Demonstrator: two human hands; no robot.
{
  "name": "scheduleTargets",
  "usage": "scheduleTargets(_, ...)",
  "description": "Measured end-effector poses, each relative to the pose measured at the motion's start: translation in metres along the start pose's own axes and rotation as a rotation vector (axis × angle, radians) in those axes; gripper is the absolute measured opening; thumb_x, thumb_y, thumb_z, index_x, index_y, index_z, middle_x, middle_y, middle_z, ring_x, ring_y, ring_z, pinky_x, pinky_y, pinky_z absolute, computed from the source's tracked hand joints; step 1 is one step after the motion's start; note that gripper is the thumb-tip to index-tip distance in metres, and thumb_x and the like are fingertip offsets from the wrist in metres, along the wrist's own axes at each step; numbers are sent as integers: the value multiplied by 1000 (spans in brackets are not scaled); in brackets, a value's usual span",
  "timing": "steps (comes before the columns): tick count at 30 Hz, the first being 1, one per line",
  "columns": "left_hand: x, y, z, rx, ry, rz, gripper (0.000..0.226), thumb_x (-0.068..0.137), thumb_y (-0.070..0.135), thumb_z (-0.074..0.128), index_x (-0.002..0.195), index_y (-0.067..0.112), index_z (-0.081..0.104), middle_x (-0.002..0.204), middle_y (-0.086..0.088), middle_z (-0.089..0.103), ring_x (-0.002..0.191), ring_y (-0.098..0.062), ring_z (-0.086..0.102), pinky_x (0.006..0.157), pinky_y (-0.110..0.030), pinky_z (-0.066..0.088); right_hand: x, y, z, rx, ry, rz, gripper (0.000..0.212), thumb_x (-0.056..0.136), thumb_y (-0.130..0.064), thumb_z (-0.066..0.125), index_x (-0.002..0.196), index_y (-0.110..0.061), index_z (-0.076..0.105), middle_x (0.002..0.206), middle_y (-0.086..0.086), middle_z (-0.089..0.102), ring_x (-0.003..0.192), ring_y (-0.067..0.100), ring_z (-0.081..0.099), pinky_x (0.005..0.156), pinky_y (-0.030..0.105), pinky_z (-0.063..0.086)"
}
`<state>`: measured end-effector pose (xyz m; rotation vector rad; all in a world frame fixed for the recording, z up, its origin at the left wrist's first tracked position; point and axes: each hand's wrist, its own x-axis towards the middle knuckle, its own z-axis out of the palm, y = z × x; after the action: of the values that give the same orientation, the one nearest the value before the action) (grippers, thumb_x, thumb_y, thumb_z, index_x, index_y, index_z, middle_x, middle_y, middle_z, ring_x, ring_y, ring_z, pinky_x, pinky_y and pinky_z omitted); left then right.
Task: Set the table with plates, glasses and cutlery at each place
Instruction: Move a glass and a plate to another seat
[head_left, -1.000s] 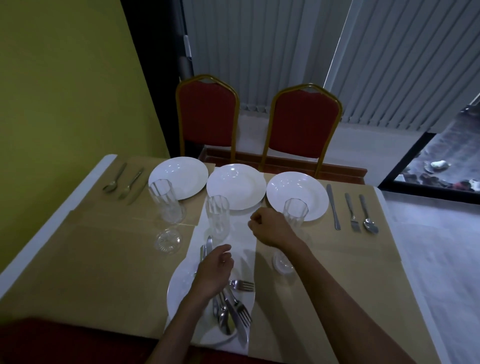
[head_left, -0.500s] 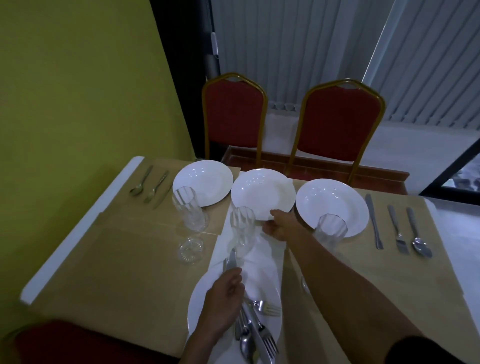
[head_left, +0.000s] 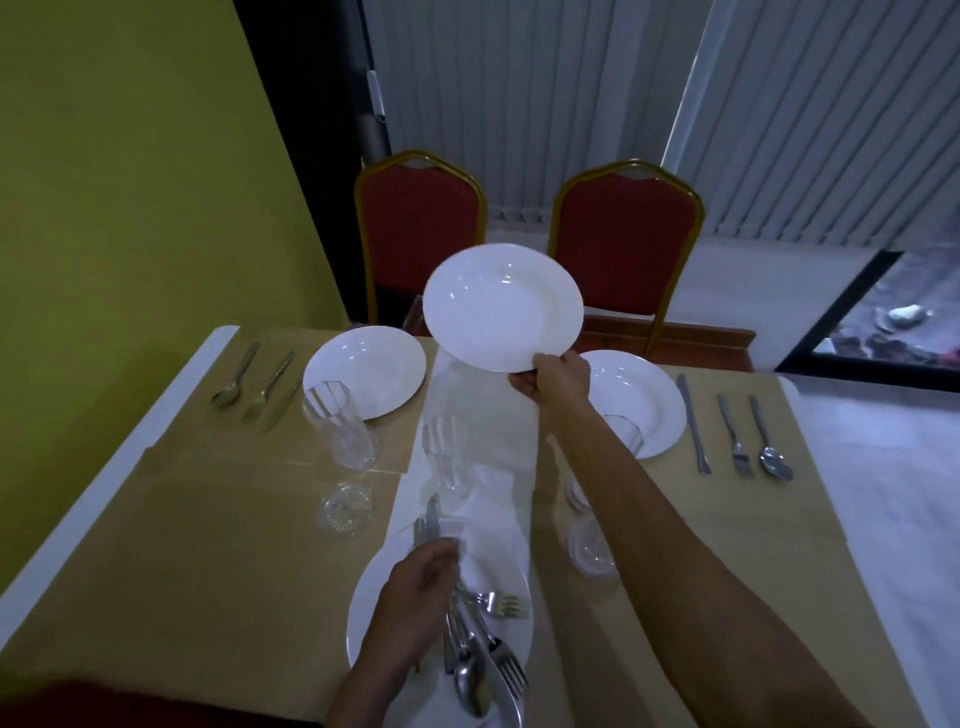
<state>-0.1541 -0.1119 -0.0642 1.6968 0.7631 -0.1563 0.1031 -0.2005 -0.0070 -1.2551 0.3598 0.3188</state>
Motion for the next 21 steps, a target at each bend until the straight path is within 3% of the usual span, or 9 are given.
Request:
scheduleTargets(2, 0, 11, 5, -41, -23, 14, 24, 93, 12, 61, 110, 27, 69, 111, 10, 70, 103, -7, 65, 96, -32, 51, -33, -24, -16, 4, -62, -66, 29, 95, 3, 49, 123, -2, 56, 116, 18, 64, 77, 24, 68, 62, 33, 62)
scheduleTargets(4, -3, 25, 10, -96, -37, 17, 26, 92, 8, 63, 110, 25, 70, 112, 6, 71, 105, -12, 67, 93, -34, 52, -69, -41, -44, -29, -110, -117, 19, 97, -1, 51, 114, -5, 60, 109, 19, 66, 77, 26, 68, 62, 33, 61)
scheduleTargets(9, -13, 58, 24, -318, -54, 34, 22, 95, 8, 57, 116, 8, 66, 111, -11, 72, 101, -25, 70, 88, -37, 53, -148, -66, -146, -299, -187, -190, 19, 98, -8, 55, 112, -13, 67, 101, 15, 71, 84, 29, 70, 68, 38, 60)
scheduleTargets(13, -35, 78, 40, -346, -66, 62, 20, 98, 17, 54, 103, 14, 73, 95, -8, 77, 83, -18, 74, 66, -28, 59, -189, -70, -229, -477, -264, -174, 22, 99, -11, 54, 113, -18, 70, 97, 12, 72, 81, 32, 68, 70, 40, 58)
scheduleTargets(14, -40, 80, 45, -353, -75, 47, 23, 98, 21, 52, 101, 14, 74, 95, -8, 77, 84, -20, 74, 68, -31, 58, -194, -68, -247, -491, -276, -150, 22, 98, -11, 54, 112, -16, 70, 98, 16, 72, 82, 35, 67, 70, 41, 57)
scheduleTargets(17, -52, 81, 63, -480, -154, -75, 37, 102, 38, 42, 114, 17, 70, 107, -12, 74, 104, -30, 69, 95, -48, 52, -202, -60, -295, -516, -300, -47, 22, 97, -13, 55, 111, -14, 71, 103, 22, 71, 90, 40, 67, 71, 41, 56)
scheduleTargets(21, -65, 72, 94, -565, -246, -181, 50, 101, 48, 34, 122, 16, 66, 115, -19, 70, 112, -35, 65, 101, -51, 47, -202, -46, -339, -520, -336, 72, 24, 98, -15, 54, 116, -16, 70, 109, 16, 73, 99, 36, 70, 80, 47, 57)
